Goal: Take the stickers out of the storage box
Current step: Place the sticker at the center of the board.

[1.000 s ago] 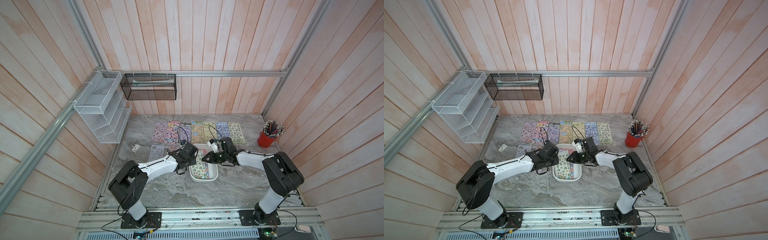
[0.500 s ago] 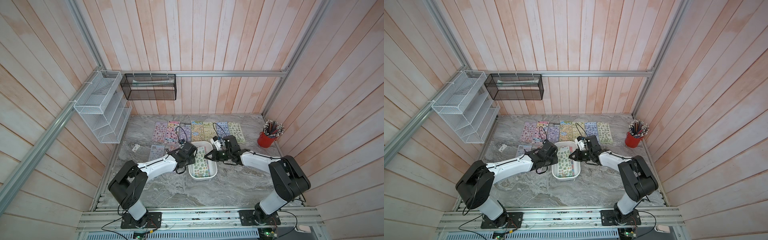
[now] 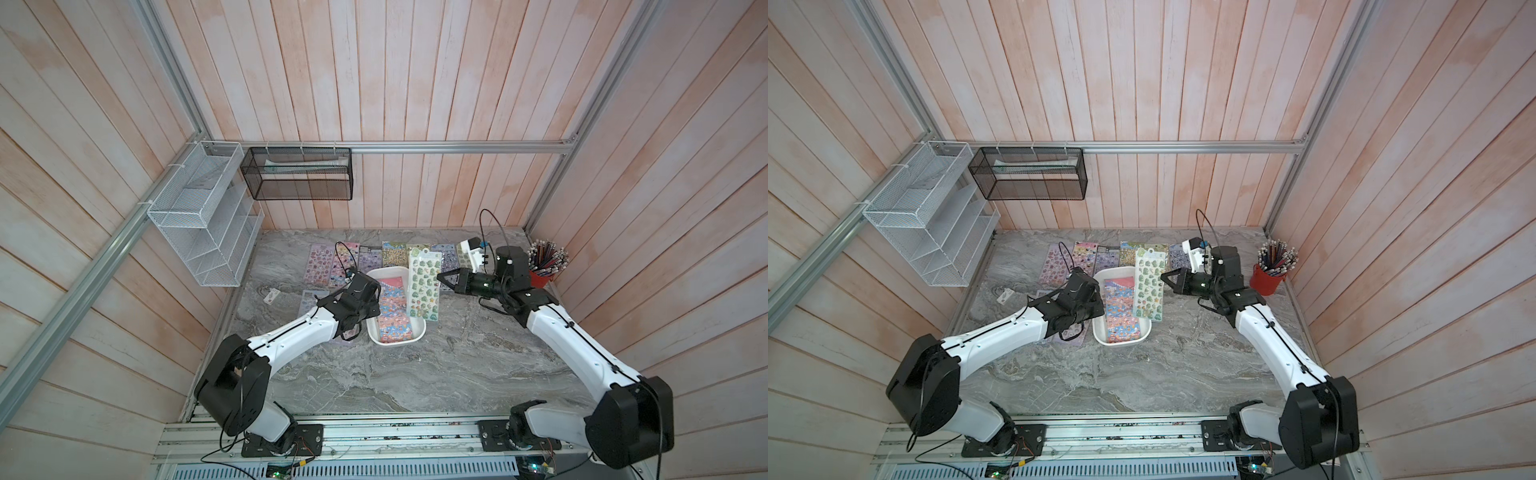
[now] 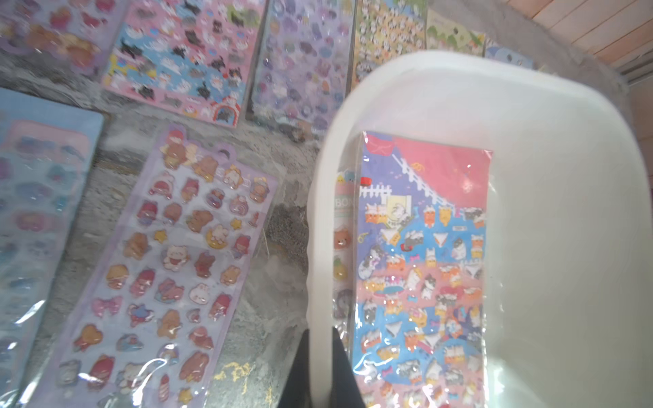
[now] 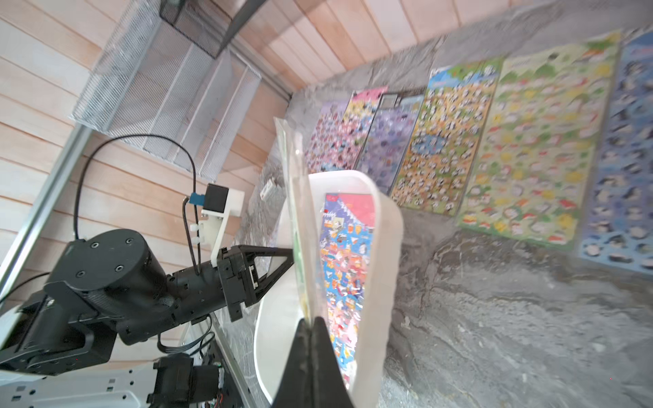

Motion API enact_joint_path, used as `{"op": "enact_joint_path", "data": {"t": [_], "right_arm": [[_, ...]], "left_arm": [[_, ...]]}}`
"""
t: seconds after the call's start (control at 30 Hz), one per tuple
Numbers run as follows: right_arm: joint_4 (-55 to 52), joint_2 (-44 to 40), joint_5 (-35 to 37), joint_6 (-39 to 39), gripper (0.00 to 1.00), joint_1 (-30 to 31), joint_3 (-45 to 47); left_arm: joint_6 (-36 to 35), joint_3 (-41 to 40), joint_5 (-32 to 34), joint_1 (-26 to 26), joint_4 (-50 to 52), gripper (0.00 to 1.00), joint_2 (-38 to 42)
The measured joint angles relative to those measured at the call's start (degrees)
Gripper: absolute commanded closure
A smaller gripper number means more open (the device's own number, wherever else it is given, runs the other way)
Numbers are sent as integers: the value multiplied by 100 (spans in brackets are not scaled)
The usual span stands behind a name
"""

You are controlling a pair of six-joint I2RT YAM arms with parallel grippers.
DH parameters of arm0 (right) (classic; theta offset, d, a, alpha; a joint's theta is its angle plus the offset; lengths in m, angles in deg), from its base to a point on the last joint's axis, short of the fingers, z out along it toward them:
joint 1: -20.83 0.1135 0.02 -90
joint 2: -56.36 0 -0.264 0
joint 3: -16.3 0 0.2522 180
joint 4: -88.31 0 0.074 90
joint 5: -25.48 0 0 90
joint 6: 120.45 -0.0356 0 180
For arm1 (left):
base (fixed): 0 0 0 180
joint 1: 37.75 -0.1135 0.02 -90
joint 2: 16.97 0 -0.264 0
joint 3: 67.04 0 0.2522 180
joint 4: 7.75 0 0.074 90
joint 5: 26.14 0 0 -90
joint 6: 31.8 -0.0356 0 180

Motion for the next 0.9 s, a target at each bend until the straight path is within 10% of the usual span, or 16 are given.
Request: {"op": "enact_joint_path", "data": {"t": [0.33,0.9], "right_arm": [[-426,-249,-417,-42,100,-907,-26],[1320,2771,310,-1226,100,1113,844]], "left_arm": [[-599,-138,-87,-1537,651,100,1773],[-1309,431,-184,-2485,1690,100,3047]]}}
